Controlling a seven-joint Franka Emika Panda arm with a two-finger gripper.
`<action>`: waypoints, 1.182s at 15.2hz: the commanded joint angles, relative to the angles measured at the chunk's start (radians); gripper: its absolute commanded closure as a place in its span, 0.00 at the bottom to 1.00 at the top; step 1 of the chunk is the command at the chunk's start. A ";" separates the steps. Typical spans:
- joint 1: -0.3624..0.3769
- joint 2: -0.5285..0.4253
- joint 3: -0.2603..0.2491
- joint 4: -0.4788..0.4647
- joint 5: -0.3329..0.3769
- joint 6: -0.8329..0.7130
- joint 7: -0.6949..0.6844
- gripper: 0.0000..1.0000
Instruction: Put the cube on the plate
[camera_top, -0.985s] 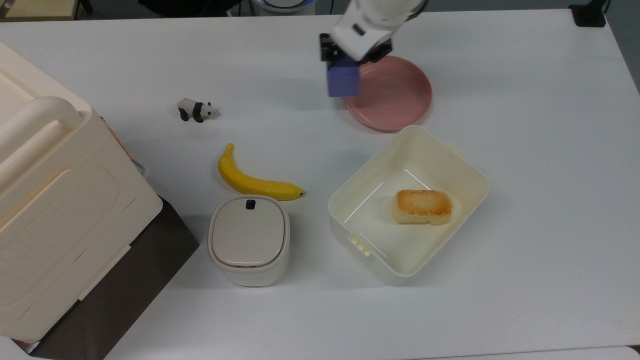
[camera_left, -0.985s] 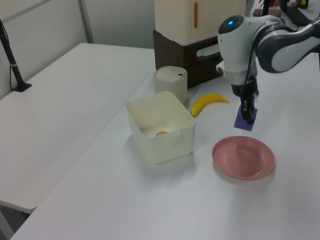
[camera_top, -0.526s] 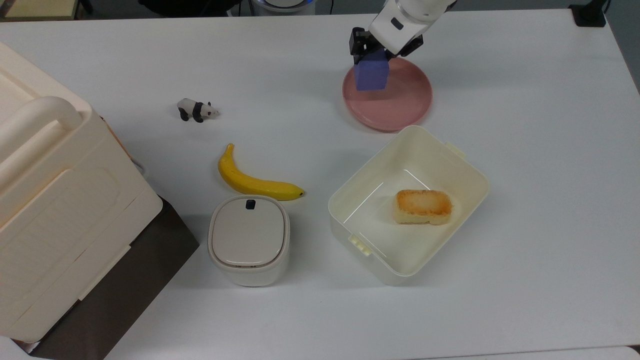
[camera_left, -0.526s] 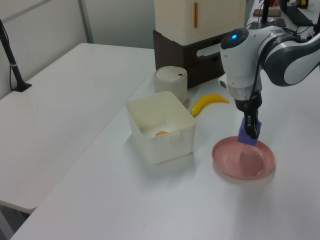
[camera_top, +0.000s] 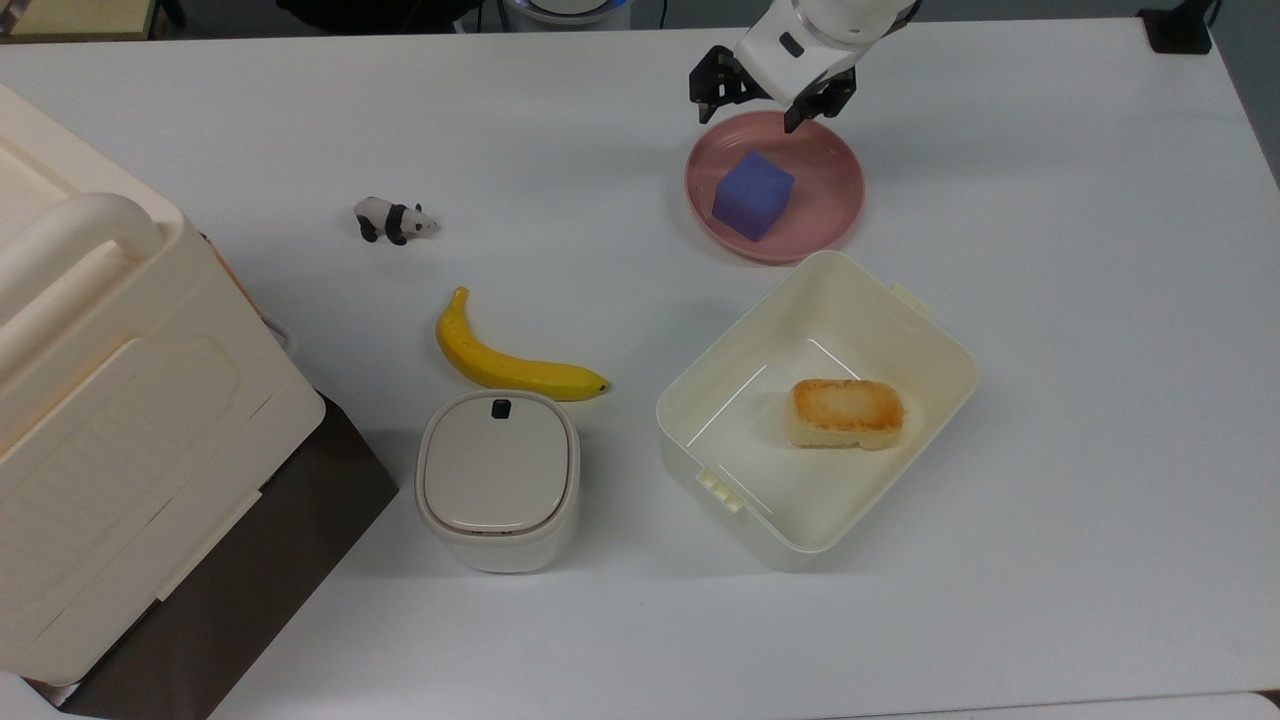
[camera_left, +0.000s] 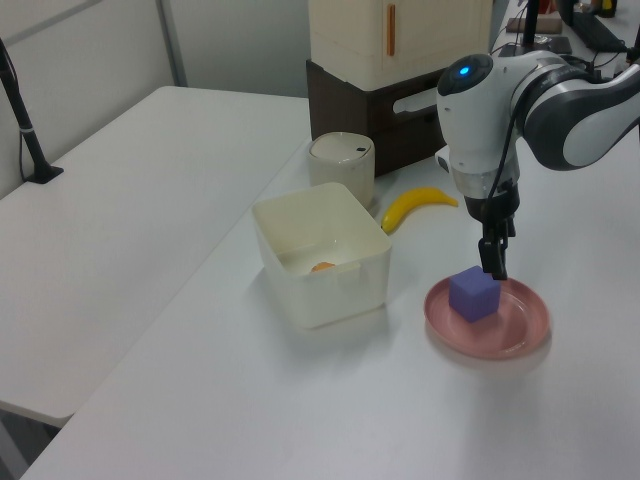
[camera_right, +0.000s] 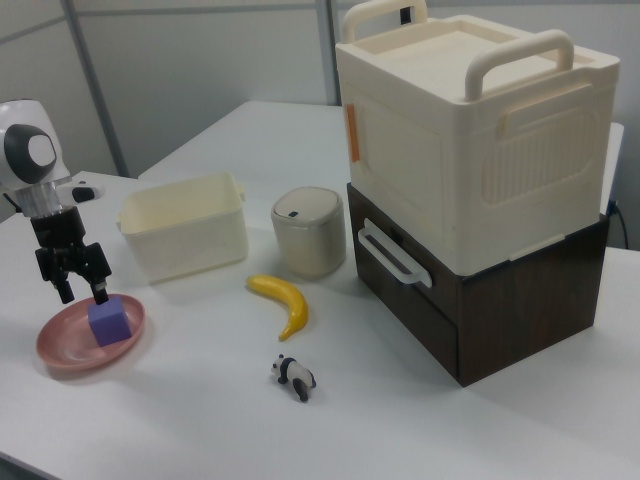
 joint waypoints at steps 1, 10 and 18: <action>-0.019 -0.018 -0.008 0.061 0.008 -0.081 -0.001 0.00; -0.069 -0.134 -0.342 0.294 0.096 -0.205 -0.305 0.00; -0.005 -0.171 -0.691 0.374 0.105 -0.149 -0.389 0.00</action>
